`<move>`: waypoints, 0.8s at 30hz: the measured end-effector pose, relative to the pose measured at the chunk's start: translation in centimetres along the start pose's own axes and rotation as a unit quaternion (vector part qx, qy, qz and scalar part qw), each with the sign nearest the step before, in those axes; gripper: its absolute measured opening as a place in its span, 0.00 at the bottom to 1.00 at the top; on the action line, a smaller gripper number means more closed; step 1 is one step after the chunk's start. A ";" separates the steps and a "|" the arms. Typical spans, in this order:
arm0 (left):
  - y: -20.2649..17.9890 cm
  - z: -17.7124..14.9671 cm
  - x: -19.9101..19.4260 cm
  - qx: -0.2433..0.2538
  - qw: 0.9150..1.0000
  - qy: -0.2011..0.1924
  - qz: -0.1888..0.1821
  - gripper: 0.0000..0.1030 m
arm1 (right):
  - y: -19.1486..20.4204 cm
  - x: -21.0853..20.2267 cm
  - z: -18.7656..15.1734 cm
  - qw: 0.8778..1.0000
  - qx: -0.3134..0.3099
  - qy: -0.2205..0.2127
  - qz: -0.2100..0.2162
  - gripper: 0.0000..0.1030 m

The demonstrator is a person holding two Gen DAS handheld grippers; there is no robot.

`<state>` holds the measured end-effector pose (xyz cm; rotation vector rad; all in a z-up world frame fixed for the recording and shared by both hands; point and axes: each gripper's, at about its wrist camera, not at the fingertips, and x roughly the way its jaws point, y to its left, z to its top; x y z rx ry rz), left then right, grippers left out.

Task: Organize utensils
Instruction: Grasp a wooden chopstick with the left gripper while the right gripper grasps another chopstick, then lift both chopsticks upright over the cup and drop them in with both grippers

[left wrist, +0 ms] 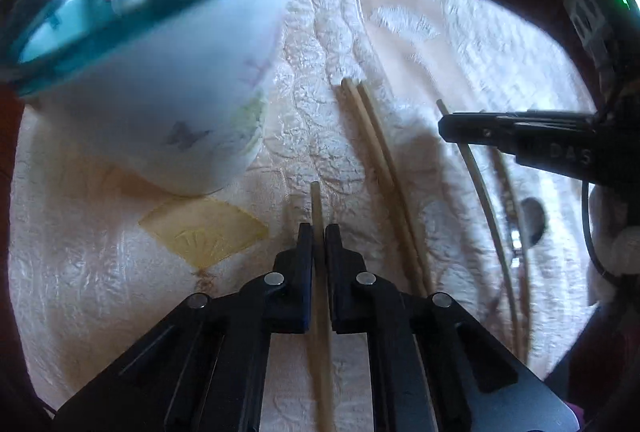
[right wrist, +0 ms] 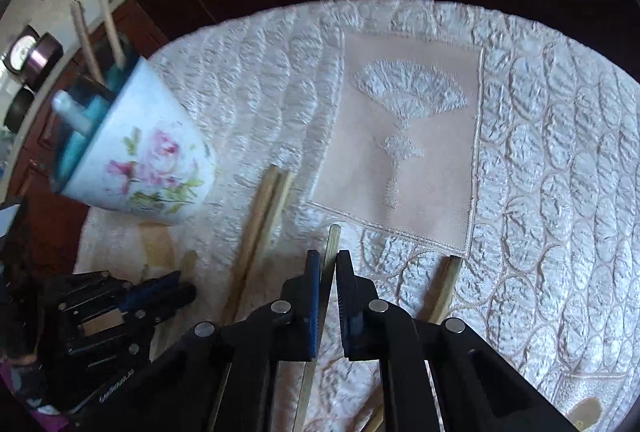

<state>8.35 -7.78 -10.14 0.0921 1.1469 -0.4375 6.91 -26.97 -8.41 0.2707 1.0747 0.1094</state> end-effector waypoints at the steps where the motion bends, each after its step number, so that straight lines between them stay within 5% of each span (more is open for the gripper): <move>1: 0.3 0.0 -0.8 -0.003 1.000 -0.007 -0.005 0.04 | 0.3 -0.8 0.1 1.000 -0.003 -0.010 0.003 0.07; 9: 2.1 -0.4 -8.9 -0.012 0.994 -0.084 -0.066 0.04 | 2.7 -6.9 -0.9 0.997 -0.021 -0.069 0.038 0.07; 24: 3.7 -2.9 -18.8 -0.008 0.982 -0.171 -0.082 0.04 | 6.7 -16.6 -3.0 0.980 -0.086 -0.173 0.045 0.05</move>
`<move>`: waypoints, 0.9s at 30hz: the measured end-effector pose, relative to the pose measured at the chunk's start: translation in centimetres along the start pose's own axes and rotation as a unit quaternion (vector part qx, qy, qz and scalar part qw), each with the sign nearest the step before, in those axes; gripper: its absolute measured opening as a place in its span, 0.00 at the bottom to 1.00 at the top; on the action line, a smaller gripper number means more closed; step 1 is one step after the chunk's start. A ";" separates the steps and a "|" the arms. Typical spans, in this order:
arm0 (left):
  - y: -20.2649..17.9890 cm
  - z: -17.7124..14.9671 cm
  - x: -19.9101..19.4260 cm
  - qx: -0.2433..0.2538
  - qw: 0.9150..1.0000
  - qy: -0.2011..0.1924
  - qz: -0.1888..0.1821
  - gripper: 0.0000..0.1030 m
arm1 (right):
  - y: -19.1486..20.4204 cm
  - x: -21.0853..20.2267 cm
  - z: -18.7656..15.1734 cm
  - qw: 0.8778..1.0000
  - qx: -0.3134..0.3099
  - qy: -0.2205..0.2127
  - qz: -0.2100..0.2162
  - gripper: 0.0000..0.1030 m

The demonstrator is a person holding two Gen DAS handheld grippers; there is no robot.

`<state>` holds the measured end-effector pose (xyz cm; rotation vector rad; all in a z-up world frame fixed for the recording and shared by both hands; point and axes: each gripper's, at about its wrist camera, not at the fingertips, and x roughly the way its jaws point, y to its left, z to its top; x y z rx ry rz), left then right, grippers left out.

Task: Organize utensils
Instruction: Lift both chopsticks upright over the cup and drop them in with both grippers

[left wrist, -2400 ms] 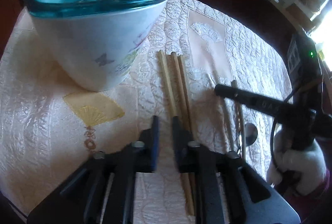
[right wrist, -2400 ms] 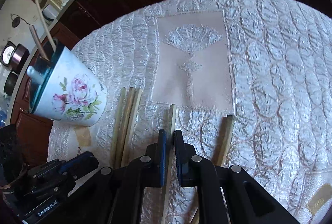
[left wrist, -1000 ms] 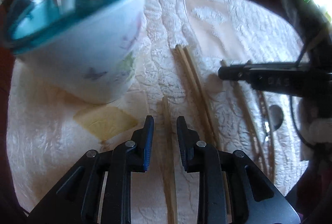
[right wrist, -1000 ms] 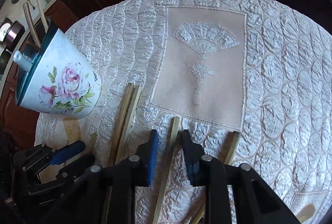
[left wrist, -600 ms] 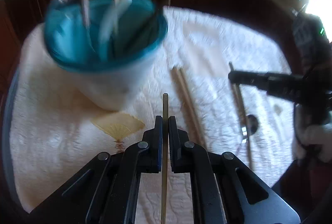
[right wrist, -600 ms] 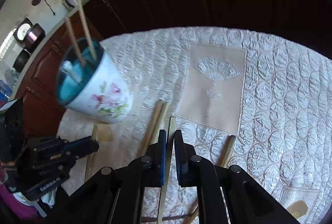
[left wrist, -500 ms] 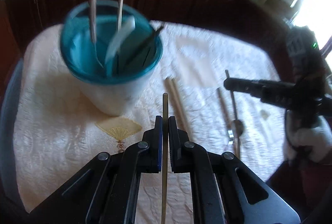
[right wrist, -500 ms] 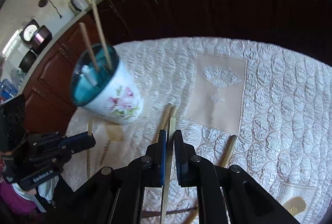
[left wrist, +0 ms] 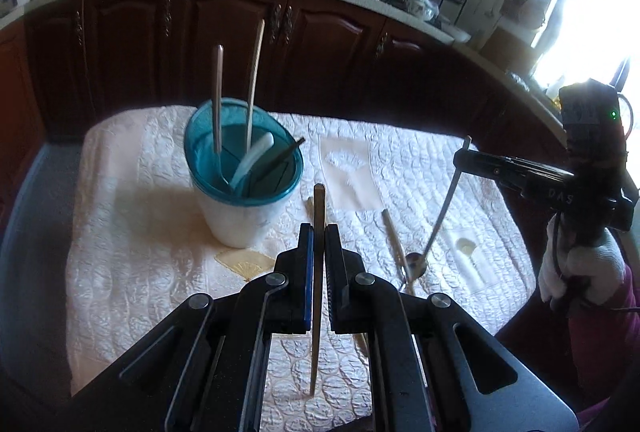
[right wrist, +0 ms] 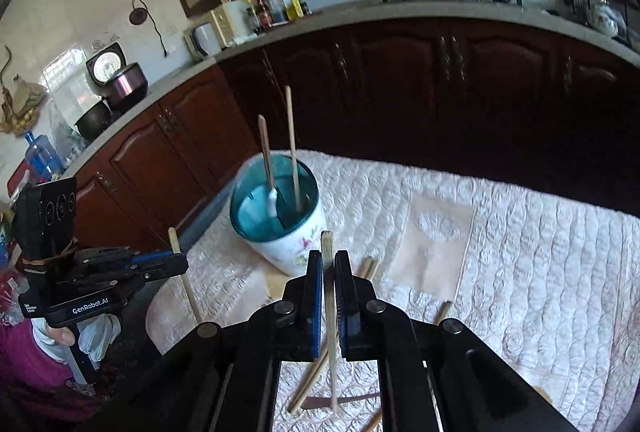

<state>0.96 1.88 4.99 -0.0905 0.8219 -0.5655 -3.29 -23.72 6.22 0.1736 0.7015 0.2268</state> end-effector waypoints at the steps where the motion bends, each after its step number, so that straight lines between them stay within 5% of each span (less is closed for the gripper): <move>1: 0.1 0.1 -0.6 0.000 1.000 -0.004 0.000 0.04 | 0.3 -0.2 0.2 1.000 -0.001 -0.002 0.001 0.05; 15: 1.4 5.1 -7.3 -0.010 0.996 -0.082 0.014 0.04 | 3.5 -2.9 5.9 0.998 -0.035 -0.057 0.023 0.05; 27: 3.3 11.5 -7.5 -0.022 0.986 -0.154 0.065 0.04 | 6.4 -2.1 13.4 0.992 -0.059 -0.108 0.006 0.05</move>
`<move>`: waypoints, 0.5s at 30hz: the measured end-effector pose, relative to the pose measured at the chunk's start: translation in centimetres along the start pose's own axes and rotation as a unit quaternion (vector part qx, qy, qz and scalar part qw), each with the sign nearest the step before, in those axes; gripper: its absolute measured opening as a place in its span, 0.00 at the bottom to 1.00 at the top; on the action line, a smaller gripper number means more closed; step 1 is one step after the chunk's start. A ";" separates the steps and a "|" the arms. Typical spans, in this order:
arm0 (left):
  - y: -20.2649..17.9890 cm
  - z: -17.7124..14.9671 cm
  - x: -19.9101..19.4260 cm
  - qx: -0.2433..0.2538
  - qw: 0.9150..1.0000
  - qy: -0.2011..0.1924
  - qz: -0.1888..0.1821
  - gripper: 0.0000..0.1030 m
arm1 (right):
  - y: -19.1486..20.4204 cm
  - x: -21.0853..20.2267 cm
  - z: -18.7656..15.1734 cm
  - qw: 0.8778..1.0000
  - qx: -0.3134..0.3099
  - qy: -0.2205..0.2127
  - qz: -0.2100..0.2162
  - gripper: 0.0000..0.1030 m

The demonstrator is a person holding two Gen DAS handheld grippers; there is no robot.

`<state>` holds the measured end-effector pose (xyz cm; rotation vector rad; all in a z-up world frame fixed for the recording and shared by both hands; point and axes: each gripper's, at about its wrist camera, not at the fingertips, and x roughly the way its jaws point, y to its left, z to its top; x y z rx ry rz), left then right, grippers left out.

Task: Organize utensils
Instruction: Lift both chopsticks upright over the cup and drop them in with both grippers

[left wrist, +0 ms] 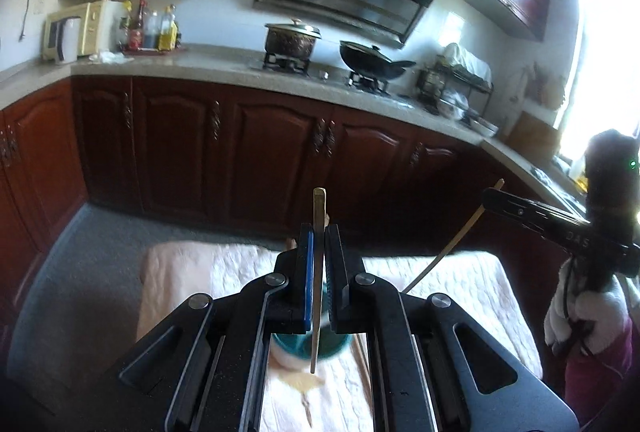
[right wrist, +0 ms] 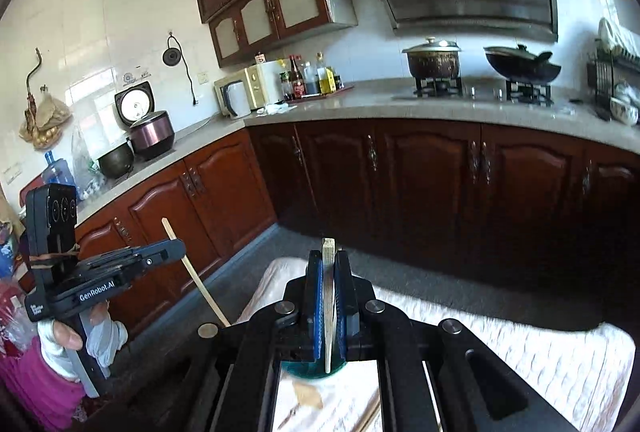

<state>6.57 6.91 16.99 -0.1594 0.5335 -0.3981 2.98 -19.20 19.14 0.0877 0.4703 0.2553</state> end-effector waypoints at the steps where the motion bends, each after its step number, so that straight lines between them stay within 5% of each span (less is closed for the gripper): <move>1: 0.1 0.3 0.4 0.001 1.000 -0.002 0.004 0.04 | 0.1 0.7 0.4 1.000 -0.003 0.000 -0.005 0.05; 15: 0.8 -0.9 8.7 0.018 0.998 0.024 0.055 0.04 | -2.0 9.9 -1.0 0.998 0.021 0.059 -0.009 0.05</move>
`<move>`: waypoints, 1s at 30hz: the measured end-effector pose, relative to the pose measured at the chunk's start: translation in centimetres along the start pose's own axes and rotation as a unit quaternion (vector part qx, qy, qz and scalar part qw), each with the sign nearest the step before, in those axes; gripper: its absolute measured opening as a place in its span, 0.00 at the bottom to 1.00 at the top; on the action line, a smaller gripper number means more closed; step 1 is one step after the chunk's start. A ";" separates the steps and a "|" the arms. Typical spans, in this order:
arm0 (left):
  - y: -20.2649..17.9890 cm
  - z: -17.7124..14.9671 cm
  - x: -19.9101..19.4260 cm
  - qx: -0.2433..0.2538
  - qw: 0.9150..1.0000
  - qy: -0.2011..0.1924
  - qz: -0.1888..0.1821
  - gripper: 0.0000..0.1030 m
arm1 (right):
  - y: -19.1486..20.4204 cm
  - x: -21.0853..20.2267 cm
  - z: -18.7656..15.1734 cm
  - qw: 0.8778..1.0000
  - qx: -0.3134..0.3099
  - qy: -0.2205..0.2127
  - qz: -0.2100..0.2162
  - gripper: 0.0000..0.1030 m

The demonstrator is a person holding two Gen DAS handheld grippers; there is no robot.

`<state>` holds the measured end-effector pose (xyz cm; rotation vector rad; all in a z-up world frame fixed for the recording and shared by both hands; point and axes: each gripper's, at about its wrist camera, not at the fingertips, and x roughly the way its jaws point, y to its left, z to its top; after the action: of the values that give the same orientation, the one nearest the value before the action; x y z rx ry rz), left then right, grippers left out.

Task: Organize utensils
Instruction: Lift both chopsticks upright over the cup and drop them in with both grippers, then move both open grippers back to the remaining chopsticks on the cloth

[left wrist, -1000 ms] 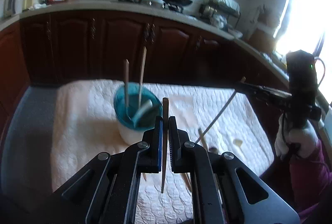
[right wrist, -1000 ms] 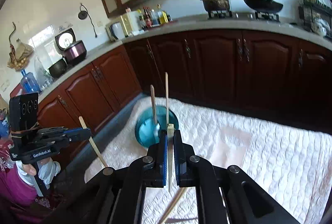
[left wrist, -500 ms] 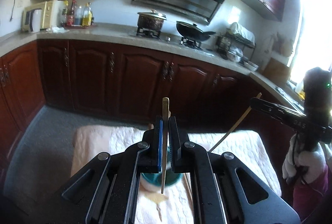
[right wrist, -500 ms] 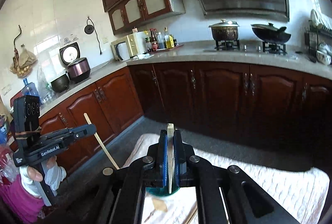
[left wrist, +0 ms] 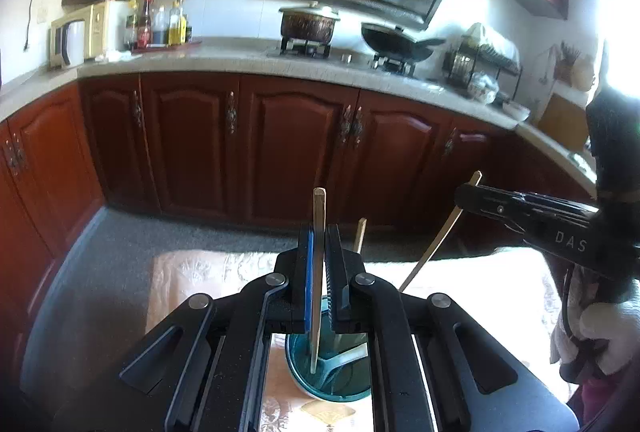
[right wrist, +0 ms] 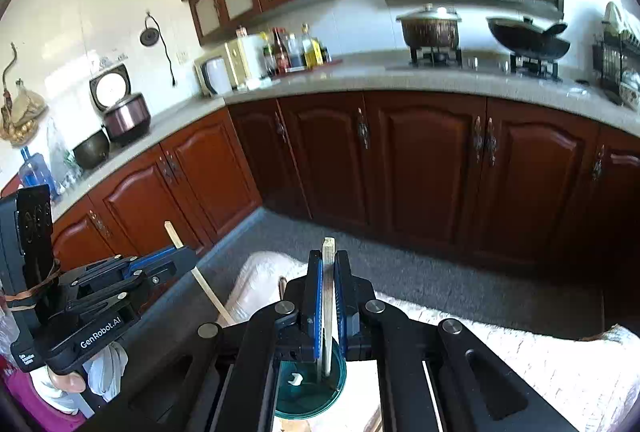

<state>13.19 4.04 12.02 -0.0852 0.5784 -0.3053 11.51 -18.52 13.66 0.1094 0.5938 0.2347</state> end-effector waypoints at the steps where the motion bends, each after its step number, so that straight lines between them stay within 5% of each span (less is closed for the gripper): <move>1: -0.1 -0.3 0.4 0.000 1.000 0.004 0.002 0.04 | -0.1 0.5 -0.3 1.000 0.001 0.006 0.001 0.05; 11: 0.0 -2.7 4.0 -0.007 0.999 0.052 0.007 0.04 | -1.9 5.6 -2.8 0.997 0.028 0.065 0.018 0.05; 18: 0.5 -3.1 4.6 -0.023 0.998 0.063 0.010 0.04 | -3.3 5.5 -3.1 0.995 0.062 0.062 0.036 0.06; 22: 0.8 -3.0 4.5 -0.034 0.997 0.067 0.009 0.05 | -3.8 4.9 -3.5 0.995 0.075 0.059 0.039 0.29; 25: 0.9 -3.0 4.2 -0.038 0.997 0.067 0.008 0.14 | -3.9 4.5 -3.8 0.994 0.078 0.062 0.039 0.29; 27: 0.9 -3.1 3.8 -0.039 0.997 0.065 0.006 0.28 | -3.9 4.2 -4.2 0.994 0.080 0.063 0.039 0.29; 30: 0.8 -3.1 3.1 -0.039 0.997 0.061 0.004 0.33 | -4.2 3.5 -4.7 0.994 0.087 0.061 0.039 0.29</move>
<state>14.13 3.90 7.67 -0.1404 0.7126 -0.2817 12.39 -21.54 7.18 0.2893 0.7319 0.2672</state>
